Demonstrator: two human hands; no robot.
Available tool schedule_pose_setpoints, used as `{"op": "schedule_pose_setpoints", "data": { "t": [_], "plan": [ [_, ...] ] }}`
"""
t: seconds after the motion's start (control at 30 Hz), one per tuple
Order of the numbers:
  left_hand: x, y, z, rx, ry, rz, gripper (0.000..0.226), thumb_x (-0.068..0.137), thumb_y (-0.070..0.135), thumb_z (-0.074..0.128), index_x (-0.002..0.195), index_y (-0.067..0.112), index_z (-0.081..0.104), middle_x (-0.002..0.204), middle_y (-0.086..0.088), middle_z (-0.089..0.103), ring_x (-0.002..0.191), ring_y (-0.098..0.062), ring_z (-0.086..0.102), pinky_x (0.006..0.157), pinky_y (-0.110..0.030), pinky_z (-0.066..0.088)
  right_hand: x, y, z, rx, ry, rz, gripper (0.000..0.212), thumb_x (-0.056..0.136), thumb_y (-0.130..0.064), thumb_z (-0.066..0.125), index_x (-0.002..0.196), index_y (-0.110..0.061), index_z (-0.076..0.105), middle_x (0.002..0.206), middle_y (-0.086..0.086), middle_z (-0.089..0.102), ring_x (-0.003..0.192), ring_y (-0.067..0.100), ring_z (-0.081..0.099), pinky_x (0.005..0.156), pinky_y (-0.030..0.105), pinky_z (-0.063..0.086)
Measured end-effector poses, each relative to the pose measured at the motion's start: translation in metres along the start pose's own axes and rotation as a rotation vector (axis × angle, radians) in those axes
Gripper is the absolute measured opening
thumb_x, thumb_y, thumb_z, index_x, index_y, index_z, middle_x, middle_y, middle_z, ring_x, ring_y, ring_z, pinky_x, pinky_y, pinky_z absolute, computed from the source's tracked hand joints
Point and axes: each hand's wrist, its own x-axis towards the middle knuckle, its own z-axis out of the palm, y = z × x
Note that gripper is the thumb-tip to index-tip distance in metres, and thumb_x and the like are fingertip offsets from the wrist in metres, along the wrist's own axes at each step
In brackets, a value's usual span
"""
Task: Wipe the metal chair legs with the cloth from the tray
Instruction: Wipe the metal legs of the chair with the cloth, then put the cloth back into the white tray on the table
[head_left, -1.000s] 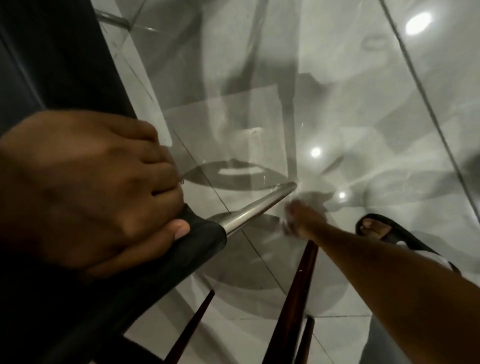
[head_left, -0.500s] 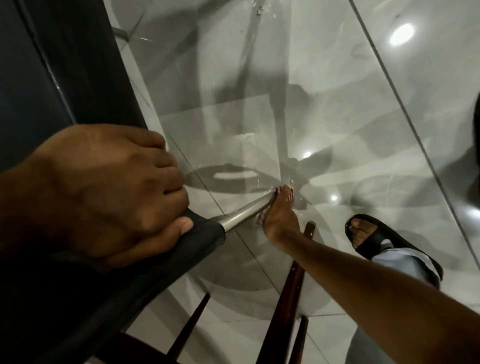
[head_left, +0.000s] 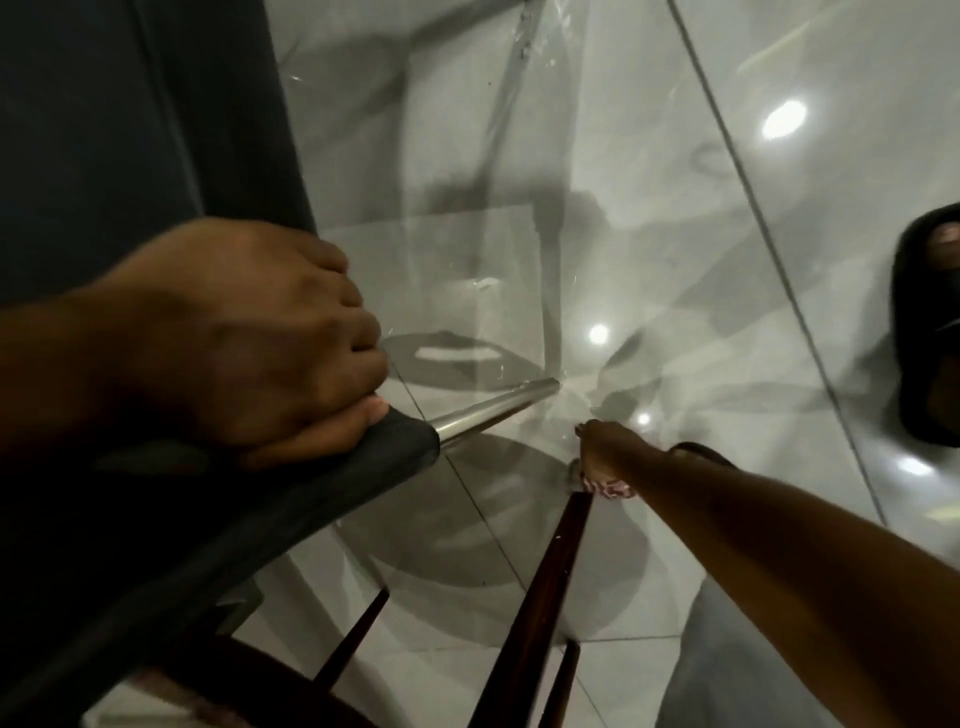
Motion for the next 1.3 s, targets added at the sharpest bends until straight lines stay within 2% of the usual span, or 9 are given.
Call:
{"op": "schedule_pose_setpoints", "data": {
  "t": [0.1, 0.2, 0.37, 0.53, 0.67, 0.87, 0.97, 1.07, 1.3],
  "plan": [
    [0.004, 0.011, -0.016, 0.04, -0.084, 0.011, 0.055, 0.097, 0.046, 0.023, 0.071, 0.02, 0.064, 0.063, -0.004, 0.066, 0.055, -0.026, 0.06, 0.068, -0.039, 0.054, -0.058, 0.018, -0.021, 0.034, 0.122, -0.003, 0.06, 0.091, -0.014, 0.064, 0.146, -0.01, 0.043, 0.146, 0.013, 0.054, 0.129, 0.03, 0.056, 0.099, 0.033, 0.047],
    [0.008, 0.014, -0.026, 0.148, -0.181, -0.007, 0.057, 0.097, 0.046, 0.019, 0.078, 0.019, 0.065, 0.075, -0.007, 0.07, 0.064, -0.028, 0.061, 0.075, -0.038, 0.052, -0.109, 0.035, -0.046, 0.036, 0.207, -0.009, 0.062, 0.089, -0.005, 0.062, 0.146, -0.012, 0.041, 0.15, 0.006, 0.049, 0.128, 0.028, 0.056, 0.084, 0.023, 0.043],
    [0.026, 0.033, -0.04, 0.146, -0.395, -0.228, 0.051, 0.1, 0.049, 0.024, 0.099, 0.021, 0.066, 0.096, -0.002, 0.069, 0.078, -0.021, 0.049, 0.084, -0.04, 0.041, -0.209, 0.05, -0.105, -0.076, 0.34, -0.133, 0.057, 0.09, -0.003, 0.054, 0.141, -0.019, 0.035, 0.149, 0.005, 0.052, 0.121, 0.031, 0.062, 0.088, 0.033, 0.047],
    [0.098, 0.133, -0.081, -0.266, 0.127, -0.854, 0.023, 0.089, 0.03, 0.051, 0.1, 0.013, 0.063, 0.101, -0.01, 0.068, 0.094, -0.03, 0.059, 0.093, -0.049, 0.04, -0.29, 0.04, -0.144, 0.116, 0.444, -0.261, 0.076, 0.088, -0.003, 0.057, 0.149, -0.02, 0.017, 0.106, 0.011, 0.069, 0.094, 0.038, 0.069, 0.088, 0.046, 0.055],
    [0.152, 0.23, -0.075, -0.934, 0.296, -1.275, 0.016, 0.09, 0.025, 0.049, 0.093, 0.016, 0.062, 0.102, -0.009, 0.07, 0.098, -0.029, 0.063, 0.088, -0.039, 0.046, -0.32, 0.026, -0.14, 0.24, 0.538, -0.27, 0.073, 0.092, -0.01, 0.059, 0.152, -0.017, 0.017, 0.114, 0.001, 0.058, 0.104, 0.026, 0.063, 0.083, 0.029, 0.046],
    [0.165, 0.356, -0.077, -1.6, 0.684, -1.485, 0.063, 0.088, 0.049, 0.056, 0.139, 0.015, 0.043, 0.137, -0.01, 0.056, 0.13, -0.027, 0.049, 0.107, -0.04, 0.046, -0.392, -0.033, -0.102, 0.465, 0.456, -0.318, 0.041, 0.097, -0.02, 0.059, 0.135, -0.025, 0.046, 0.11, 0.001, 0.068, 0.09, 0.016, 0.069, 0.071, 0.033, 0.058],
    [0.133, 0.394, -0.085, -1.62, 0.936, -1.662, 0.091, 0.079, 0.06, 0.063, 0.15, 0.014, 0.028, 0.149, -0.011, 0.046, 0.139, -0.029, 0.04, 0.112, -0.042, 0.043, -0.433, -0.072, -0.054, 0.565, 0.301, -0.387, 0.026, 0.097, -0.008, 0.055, 0.123, -0.013, 0.054, 0.099, 0.015, 0.07, 0.07, 0.017, 0.069, 0.052, 0.027, 0.051],
    [0.086, 0.424, -0.087, -1.475, 1.174, -1.847, 0.098, 0.069, 0.059, 0.071, 0.148, 0.018, 0.03, 0.145, -0.008, 0.052, 0.133, -0.025, 0.048, 0.109, -0.037, 0.044, -0.455, -0.11, 0.0, 0.44, 0.234, -0.347, 0.023, 0.092, -0.013, 0.06, 0.113, -0.004, 0.058, 0.101, 0.02, 0.071, 0.077, 0.033, 0.07, 0.06, 0.032, 0.049],
    [-0.027, 0.501, -0.041, -1.196, 1.394, -2.22, 0.058, 0.076, 0.025, 0.072, 0.131, 0.011, 0.058, 0.126, -0.019, 0.063, 0.113, -0.038, 0.061, 0.09, -0.047, 0.056, -0.477, -0.201, 0.123, 0.357, 0.204, -0.245, 0.019, 0.089, -0.004, 0.058, 0.083, -0.008, 0.076, 0.087, 0.015, 0.08, 0.08, 0.034, 0.077, 0.077, 0.05, 0.064]
  ]
}}
